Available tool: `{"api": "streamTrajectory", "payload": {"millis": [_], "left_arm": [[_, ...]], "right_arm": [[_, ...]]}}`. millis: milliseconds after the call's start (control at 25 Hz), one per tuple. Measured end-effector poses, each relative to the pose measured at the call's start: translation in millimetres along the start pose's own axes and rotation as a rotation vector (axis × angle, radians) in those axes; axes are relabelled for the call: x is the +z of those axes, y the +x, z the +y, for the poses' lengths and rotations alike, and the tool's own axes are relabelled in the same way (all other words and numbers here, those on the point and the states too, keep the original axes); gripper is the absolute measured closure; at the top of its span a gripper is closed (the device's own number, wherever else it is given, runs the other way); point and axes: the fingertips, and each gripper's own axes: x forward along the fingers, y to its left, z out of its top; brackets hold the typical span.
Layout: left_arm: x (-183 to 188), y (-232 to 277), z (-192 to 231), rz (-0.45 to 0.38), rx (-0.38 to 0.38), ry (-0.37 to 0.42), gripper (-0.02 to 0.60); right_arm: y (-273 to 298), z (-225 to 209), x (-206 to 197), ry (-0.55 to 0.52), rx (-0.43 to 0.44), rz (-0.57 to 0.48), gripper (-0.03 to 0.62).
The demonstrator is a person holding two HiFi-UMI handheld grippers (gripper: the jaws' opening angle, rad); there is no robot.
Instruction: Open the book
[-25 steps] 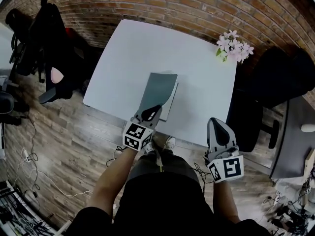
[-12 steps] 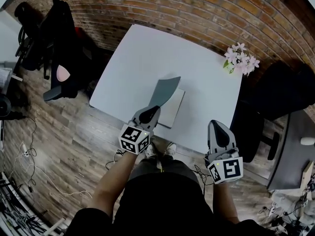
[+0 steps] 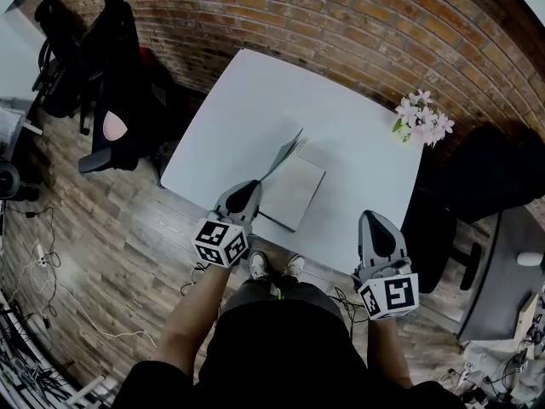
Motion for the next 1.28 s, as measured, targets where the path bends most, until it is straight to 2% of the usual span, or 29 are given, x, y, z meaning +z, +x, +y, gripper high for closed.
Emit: {"api": "streamTrajectory", "payload": {"millis": [440, 800, 1280], "left_arm": [[-7, -24, 62, -0.02, 0.148, -0.081, 0.546], [-20, -31, 96, 0.015, 0.222, -0.054, 0.546], [-37, -34, 140, 0.139, 0.286, 0.034, 0.546]], "right_arm": [[9, 1, -2, -0.005, 0.001, 0.016, 0.583], [10, 0, -6, -0.002, -0.012, 0.028, 0.583], [11, 7, -6, 0.005, -0.033, 0.033, 0.583]]}}
